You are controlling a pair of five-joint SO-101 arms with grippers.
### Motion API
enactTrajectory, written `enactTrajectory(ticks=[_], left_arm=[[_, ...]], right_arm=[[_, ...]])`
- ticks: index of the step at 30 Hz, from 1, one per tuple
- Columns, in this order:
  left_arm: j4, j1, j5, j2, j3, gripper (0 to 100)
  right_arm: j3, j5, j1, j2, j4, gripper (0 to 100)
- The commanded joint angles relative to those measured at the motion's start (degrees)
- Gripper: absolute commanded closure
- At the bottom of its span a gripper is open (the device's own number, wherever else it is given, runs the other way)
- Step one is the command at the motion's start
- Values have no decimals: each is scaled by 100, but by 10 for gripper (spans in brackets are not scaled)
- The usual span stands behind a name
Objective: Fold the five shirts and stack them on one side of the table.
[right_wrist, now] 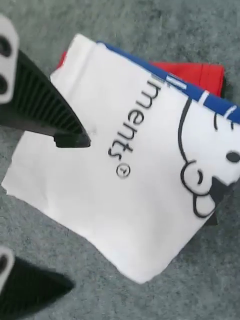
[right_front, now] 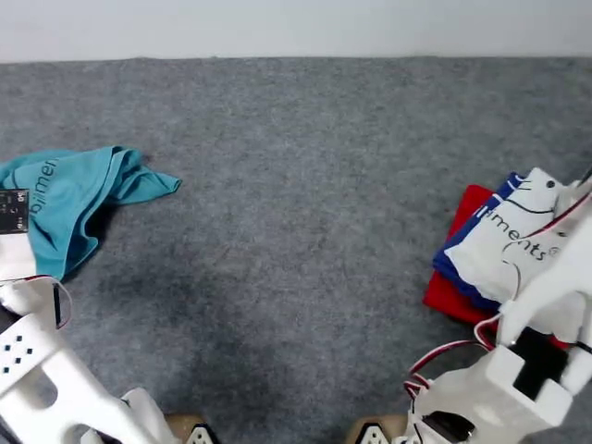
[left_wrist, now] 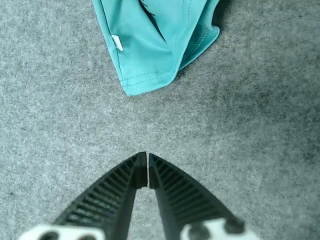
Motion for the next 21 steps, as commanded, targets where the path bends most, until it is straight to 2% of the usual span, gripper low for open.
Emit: enactTrajectory(ticks=[1, 3, 6, 9, 15, 21], left_arm=[[-79, 35, 0, -176, -13, 985], [-79, 35, 0, -176, -13, 985], [-70, 35, 0, -176, -13, 985], [44, 35, 0, -176, -31, 985], [202, 35, 0, -176, -57, 985], [220, 35, 0, -185, -136, 985]], right_arm=[[-273, -44, -259, -286, 295, 868], [-273, -44, -374, -145, 347, 998], [-62, -70, -418, 31, 356, 939], [360, -79, -576, 198, 356, 995], [1591, -88, -1253, 462, 277, 989], [1407, -88, -1596, 259, 374, 989]])
